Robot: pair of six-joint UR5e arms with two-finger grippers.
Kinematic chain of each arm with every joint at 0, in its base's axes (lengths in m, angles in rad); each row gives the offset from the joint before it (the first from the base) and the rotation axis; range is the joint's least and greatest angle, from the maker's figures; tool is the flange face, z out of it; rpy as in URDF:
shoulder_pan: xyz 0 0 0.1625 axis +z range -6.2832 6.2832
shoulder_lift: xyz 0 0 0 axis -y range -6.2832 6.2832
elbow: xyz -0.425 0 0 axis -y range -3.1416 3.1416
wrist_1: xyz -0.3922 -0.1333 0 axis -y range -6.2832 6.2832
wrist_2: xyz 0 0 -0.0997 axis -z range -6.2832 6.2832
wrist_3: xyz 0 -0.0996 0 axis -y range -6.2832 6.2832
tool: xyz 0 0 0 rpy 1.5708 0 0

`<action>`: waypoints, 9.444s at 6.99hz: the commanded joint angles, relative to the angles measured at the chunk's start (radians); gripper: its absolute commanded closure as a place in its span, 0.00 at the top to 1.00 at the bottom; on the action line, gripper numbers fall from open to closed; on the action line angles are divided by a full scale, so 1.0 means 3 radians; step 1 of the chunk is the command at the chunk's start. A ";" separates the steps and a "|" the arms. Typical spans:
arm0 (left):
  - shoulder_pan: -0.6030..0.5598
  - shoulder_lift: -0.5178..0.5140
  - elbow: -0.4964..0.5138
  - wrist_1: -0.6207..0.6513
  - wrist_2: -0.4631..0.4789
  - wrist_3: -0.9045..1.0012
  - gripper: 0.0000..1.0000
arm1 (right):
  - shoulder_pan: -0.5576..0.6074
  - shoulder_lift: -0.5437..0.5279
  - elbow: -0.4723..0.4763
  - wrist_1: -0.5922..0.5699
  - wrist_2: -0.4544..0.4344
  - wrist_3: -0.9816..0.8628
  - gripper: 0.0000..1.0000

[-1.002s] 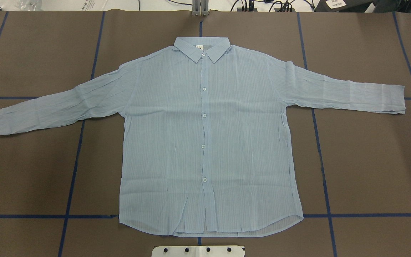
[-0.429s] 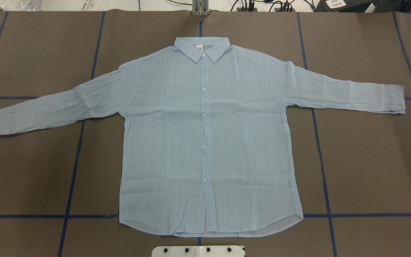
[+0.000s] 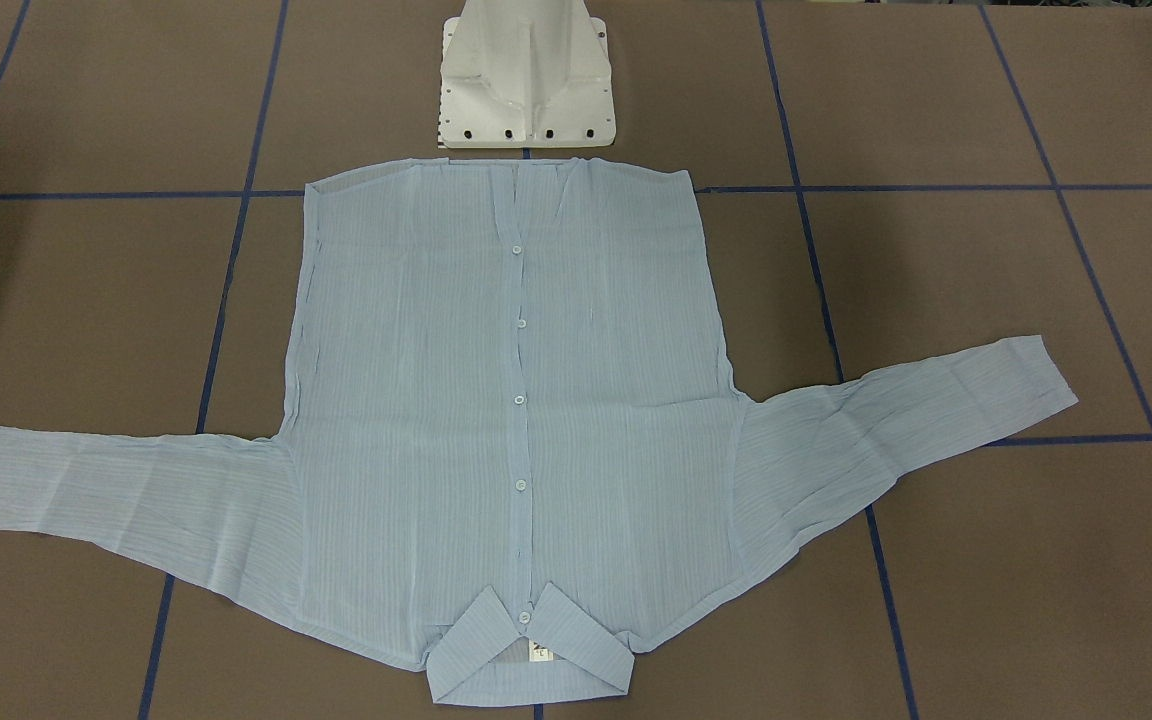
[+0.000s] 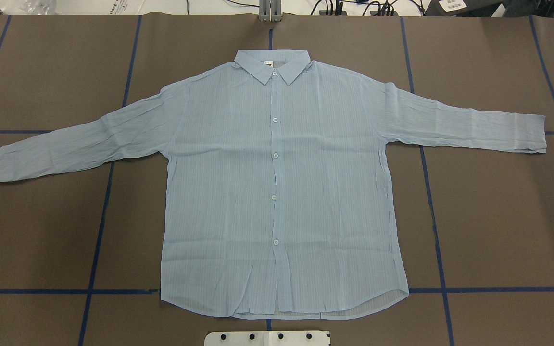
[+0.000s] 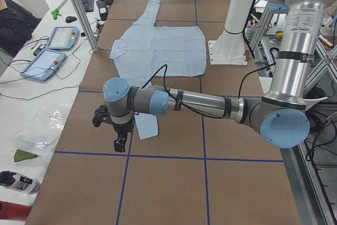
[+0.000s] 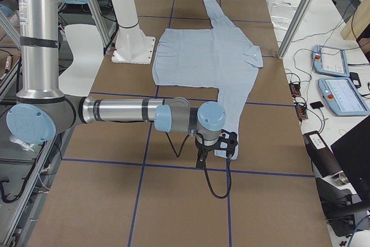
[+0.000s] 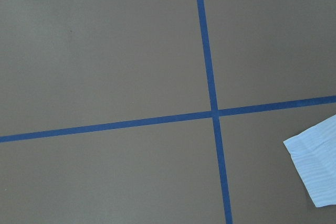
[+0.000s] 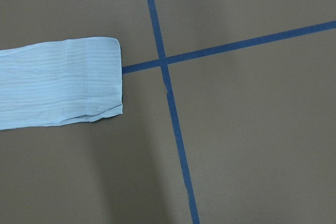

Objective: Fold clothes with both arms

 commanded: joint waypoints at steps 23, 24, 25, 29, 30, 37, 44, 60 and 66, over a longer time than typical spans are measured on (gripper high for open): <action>0.0129 0.0276 -0.0019 -0.1223 -0.0380 -0.0310 1.00 | -0.1183 0.0900 -0.1786 0.1893 -0.0292 0.0763 0.68; 0.0129 0.0271 -0.0019 -0.1228 -0.0380 -0.0310 1.00 | -0.1183 0.0895 -0.1786 0.1888 -0.0302 0.0763 0.66; 0.0129 0.0271 -0.0024 -0.1223 -0.0380 -0.0310 1.00 | -0.1183 0.0890 -0.1786 0.1888 -0.0302 0.0763 0.65; 0.0129 0.0271 -0.0024 -0.1223 -0.0380 -0.0310 1.00 | -0.1199 0.0900 -0.1786 0.1847 -0.0328 0.0773 0.58; 0.0129 0.0271 -0.0024 -0.1223 -0.0380 -0.0310 1.00 | -0.1209 0.0900 -0.1786 0.1847 -0.0328 0.0773 0.57; 0.0124 0.0271 -0.0055 -0.1217 -0.0380 -0.0335 1.00 | -0.1219 0.0895 -0.1781 0.1847 -0.0323 0.0778 0.25; 0.0119 0.0276 -0.0075 -0.1212 -0.0380 -0.0340 1.00 | -0.1183 0.0895 -0.1745 0.1862 -0.0323 0.0778 0.28; 0.0114 0.0307 -0.0039 -0.1217 -0.0370 -0.0361 1.00 | -0.2209 0.2785 -0.0748 0.1842 -0.0566 0.2914 0.00; 0.0114 0.0307 0.0006 -0.1222 -0.0375 -0.0381 1.00 | -0.2773 0.3557 -0.1737 0.1872 -0.1038 0.2905 0.00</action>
